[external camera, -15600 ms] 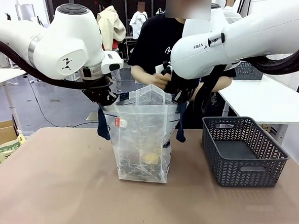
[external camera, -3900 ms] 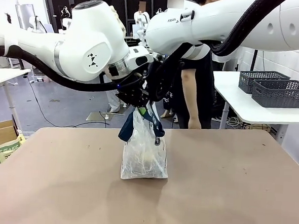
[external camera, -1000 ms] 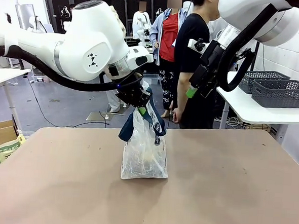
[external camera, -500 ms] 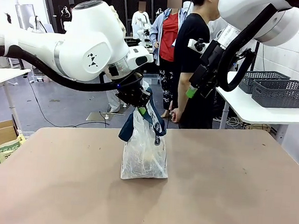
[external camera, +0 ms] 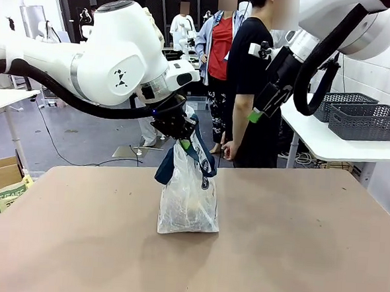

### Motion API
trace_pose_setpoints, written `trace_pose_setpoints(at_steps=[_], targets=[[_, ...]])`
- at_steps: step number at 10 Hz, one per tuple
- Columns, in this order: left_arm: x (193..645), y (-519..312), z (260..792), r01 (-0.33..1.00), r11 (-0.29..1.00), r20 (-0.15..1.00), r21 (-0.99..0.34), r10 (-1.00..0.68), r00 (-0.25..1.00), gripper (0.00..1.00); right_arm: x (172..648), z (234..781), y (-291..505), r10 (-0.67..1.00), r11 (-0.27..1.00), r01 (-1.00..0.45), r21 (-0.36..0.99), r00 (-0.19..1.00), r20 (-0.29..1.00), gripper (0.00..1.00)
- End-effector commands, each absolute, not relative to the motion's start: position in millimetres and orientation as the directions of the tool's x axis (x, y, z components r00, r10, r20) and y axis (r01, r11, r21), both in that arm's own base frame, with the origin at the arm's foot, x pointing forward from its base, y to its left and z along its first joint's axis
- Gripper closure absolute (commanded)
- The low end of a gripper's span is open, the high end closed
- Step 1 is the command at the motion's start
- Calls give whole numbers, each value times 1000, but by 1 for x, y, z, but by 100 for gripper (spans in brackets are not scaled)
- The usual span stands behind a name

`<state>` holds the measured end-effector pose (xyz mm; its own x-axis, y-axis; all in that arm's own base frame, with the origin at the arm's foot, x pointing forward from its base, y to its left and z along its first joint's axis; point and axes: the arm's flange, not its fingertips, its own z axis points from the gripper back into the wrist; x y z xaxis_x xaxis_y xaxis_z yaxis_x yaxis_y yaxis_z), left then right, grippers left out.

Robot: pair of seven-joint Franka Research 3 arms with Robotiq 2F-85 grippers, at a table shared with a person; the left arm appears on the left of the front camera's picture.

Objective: Transfer purchased items from the store into the shopping bag.
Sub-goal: Move the Reusable shopping bag to the right side of the table.

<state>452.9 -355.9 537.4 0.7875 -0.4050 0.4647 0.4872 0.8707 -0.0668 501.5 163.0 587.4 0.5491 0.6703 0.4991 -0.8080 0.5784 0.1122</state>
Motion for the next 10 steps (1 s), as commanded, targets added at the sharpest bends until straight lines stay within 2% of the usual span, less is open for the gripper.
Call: trace_pose_setpoints(at_steps=[1,5,10], targets=[[459,-341,553,477,878,479,-44,-401,781,100,501,587,163,654,597,-791,137,578,488,0],[465,-297,600,485,873,537,55,-436,722,100,501,587,163,654,597,-791,137,578,488,0],[445,-170,624,341,916,574,212,-399,715,100,501,587,163,654,597,-791,137,578,488,0]])
